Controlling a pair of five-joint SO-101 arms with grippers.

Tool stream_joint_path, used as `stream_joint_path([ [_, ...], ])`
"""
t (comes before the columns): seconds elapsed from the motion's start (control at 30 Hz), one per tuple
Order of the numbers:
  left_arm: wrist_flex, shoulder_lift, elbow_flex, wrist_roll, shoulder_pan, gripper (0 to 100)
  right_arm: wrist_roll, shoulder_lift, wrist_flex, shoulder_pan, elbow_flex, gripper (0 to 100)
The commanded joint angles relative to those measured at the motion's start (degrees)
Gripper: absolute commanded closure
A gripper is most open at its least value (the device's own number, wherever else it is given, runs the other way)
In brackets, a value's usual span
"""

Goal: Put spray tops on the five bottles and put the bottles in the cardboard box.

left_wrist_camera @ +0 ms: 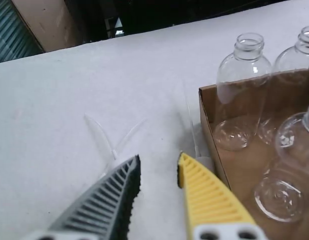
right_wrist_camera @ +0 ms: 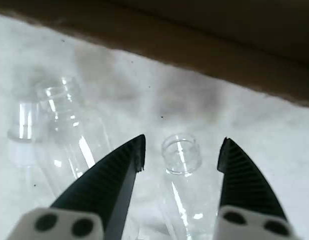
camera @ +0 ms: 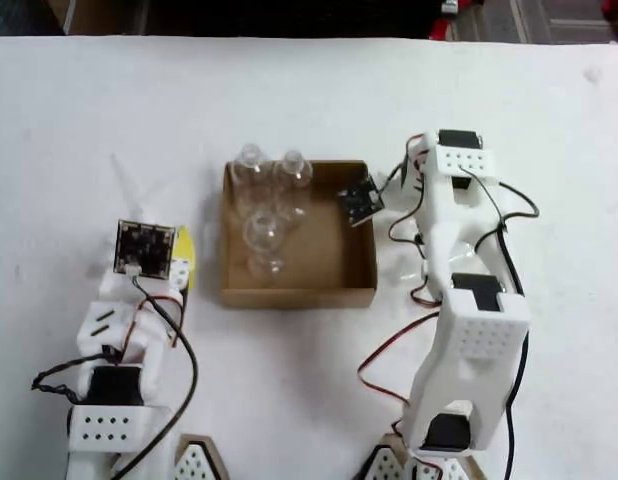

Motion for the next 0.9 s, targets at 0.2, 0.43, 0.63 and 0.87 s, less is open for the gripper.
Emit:
stream_joint_path([
  [0.2, -1.67, -0.92, -0.44, -0.62, 0.75, 88, 0.26, 2.24, -1.80, 0.84, -5.36, 99.1],
  [0.43, -1.67, -0.92, -0.62, -0.62, 0.75, 88, -5.10, -1.63, -1.54, -0.66, -5.36, 98.1],
  [0.63, -1.67, -0.92, -0.53, -0.62, 0.75, 88, -17.58, -10.33, -1.63, -3.74, -5.36, 98.1],
  [0.87, -1.67, -0.92, -0.44, -0.53, 0.75, 88, -38.51, -20.18, -1.80, -7.69, -5.36, 98.1],
])
